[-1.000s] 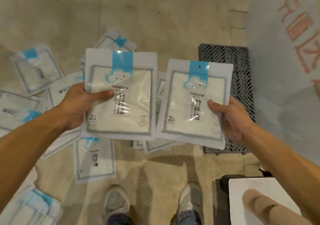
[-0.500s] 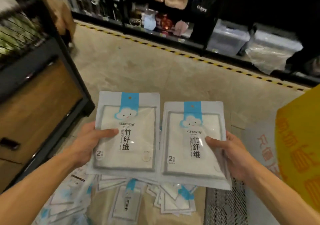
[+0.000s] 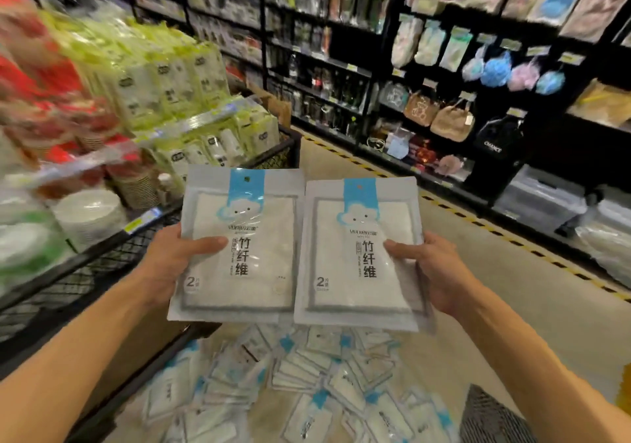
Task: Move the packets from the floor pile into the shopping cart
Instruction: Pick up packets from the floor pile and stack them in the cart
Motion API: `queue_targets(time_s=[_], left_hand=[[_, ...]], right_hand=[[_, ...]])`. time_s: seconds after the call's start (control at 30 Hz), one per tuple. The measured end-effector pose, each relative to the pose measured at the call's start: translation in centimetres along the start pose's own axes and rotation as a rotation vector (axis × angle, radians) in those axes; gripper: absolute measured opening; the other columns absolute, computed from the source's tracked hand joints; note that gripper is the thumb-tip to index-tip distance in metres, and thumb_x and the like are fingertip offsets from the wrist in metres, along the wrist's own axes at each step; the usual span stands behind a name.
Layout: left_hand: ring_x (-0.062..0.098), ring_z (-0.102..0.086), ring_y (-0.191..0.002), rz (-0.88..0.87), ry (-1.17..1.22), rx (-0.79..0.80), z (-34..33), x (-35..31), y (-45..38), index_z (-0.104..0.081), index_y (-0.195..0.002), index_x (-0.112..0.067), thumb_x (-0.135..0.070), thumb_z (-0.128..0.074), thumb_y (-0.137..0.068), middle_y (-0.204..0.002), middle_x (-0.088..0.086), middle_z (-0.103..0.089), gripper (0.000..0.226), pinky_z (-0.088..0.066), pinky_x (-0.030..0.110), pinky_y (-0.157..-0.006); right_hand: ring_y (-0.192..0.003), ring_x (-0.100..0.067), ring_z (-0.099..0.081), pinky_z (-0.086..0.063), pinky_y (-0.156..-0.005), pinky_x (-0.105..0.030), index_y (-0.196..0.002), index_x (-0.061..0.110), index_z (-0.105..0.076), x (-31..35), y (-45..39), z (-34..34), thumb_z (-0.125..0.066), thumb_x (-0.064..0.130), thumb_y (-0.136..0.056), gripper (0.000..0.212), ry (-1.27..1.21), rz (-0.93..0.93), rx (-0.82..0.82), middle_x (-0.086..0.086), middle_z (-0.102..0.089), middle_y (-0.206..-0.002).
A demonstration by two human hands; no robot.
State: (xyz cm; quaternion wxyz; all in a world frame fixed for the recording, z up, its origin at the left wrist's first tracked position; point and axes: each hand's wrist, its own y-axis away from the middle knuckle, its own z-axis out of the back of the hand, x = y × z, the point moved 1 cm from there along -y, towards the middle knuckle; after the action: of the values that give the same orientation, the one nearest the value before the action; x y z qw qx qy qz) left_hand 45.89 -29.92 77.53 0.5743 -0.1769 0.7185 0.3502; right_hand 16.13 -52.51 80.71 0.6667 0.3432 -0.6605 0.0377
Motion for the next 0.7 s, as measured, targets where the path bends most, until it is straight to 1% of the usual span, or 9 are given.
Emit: queue_targets(time_s=[0.07,0.13,0.2,0.27,0.4,0.53,0.6,0.63,0.7], left_hand=[[0.039,-0.074,-0.093,-0.022,0.015,-0.075,2.9,-1.0,3.5,-0.069,-0.113,0.002,-0.003,-0.079,-0.068,-0.106,0.022,-0.075,0.047,-0.062,0.051,-0.08],[0.036,-0.075,-0.086,-0.037,0.03,-0.153,5.7,-1.2,7.2,-0.07,-0.108,0.001,-0.002,-0.079,-0.068,-0.103,0.021,-0.076,0.041,-0.064,0.044,-0.071],[0.039,-0.075,-0.09,-0.051,0.041,-0.224,8.4,-0.9,11.0,-0.07,-0.109,0.002,-0.004,-0.089,-0.058,-0.103,0.021,-0.076,0.054,-0.064,0.045,-0.072],[0.038,-0.075,-0.089,-0.053,0.061,-0.307,10.8,-0.2,15.1,-0.07,-0.111,0.002,-0.006,-0.092,-0.054,-0.103,0.021,-0.076,0.061,-0.064,0.045,-0.072],[0.035,-0.075,-0.085,-0.074,0.131,-0.537,14.4,1.8,24.8,-0.07,-0.11,0.002,-0.007,-0.08,-0.062,-0.104,0.022,-0.076,0.05,-0.063,0.045,-0.075],[0.034,-0.076,-0.082,-0.078,0.184,-0.734,17.1,4.2,35.5,-0.068,-0.114,0.006,-0.005,-0.079,-0.064,-0.103,0.022,-0.076,0.053,-0.064,0.041,-0.067],[0.036,-0.076,-0.084,-0.071,0.206,-0.797,17.9,5.0,40.6,-0.068,-0.115,0.006,-0.003,-0.078,-0.067,-0.105,0.023,-0.075,0.049,-0.064,0.042,-0.066],[0.037,-0.076,-0.086,-0.073,0.211,-0.83,18.4,5.2,42.9,-0.069,-0.114,0.006,-0.002,-0.077,-0.069,-0.106,0.023,-0.075,0.047,-0.064,0.043,-0.067],[0.037,-0.075,-0.086,-0.079,0.223,-0.886,19.3,5.9,47.1,-0.069,-0.113,0.004,0.001,-0.075,-0.074,-0.106,0.023,-0.075,0.039,-0.064,0.043,-0.066]], right_hand=[[-0.089,-0.037,-0.077,-0.065,-0.066,-0.049,-0.12,0.004,-0.058,0.7,1.3,-2.7,-0.073,-0.005,-0.087,0.038,0.023,-0.006,0.062,-0.02,-0.078,-0.105],[-0.09,-0.038,-0.077,-0.065,-0.067,-0.05,-0.12,0.003,-0.058,0.8,2.5,-4.9,-0.072,-0.005,-0.087,0.037,0.053,-0.007,0.13,-0.021,-0.077,-0.107],[-0.094,-0.039,-0.076,-0.064,-0.074,-0.053,-0.123,0.004,-0.059,0.6,3.8,-6.8,-0.072,-0.004,-0.087,0.038,0.09,0.001,0.225,-0.021,-0.077,-0.109],[-0.098,-0.04,-0.075,-0.062,-0.082,-0.057,-0.126,0.006,-0.06,0.0,5.2,-8.7,-0.073,-0.001,-0.086,0.042,0.136,0.004,0.32,-0.02,-0.077,-0.11],[-0.094,-0.038,-0.076,-0.062,-0.079,-0.055,-0.119,0.003,-0.064,-1.7,8.5,-12.9,-0.072,-0.004,-0.087,0.034,0.181,0.028,0.481,-0.02,-0.078,-0.106],[-0.101,-0.039,-0.075,-0.06,-0.087,-0.059,-0.121,0.002,-0.066,-4.0,12.7,-17.6,-0.074,-0.005,-0.085,0.037,0.182,0.0,0.65,-0.02,-0.077,-0.111],[-0.1,-0.04,-0.075,-0.06,-0.087,-0.059,-0.121,0.002,-0.067,-5.2,15.4,-19.7,-0.074,-0.006,-0.085,0.037,0.18,-0.037,0.726,-0.021,-0.076,-0.111],[-0.098,-0.04,-0.075,-0.061,-0.084,-0.058,-0.12,0.003,-0.067,-5.9,16.8,-20.8,-0.073,-0.006,-0.085,0.036,0.186,-0.058,0.764,-0.021,-0.076,-0.11],[-0.092,-0.04,-0.076,-0.064,-0.072,-0.053,-0.115,0.004,-0.068,-6.8,19.7,-22.7,-0.07,-0.008,-0.088,0.03,0.201,-0.09,0.825,-0.022,-0.077,-0.105]])
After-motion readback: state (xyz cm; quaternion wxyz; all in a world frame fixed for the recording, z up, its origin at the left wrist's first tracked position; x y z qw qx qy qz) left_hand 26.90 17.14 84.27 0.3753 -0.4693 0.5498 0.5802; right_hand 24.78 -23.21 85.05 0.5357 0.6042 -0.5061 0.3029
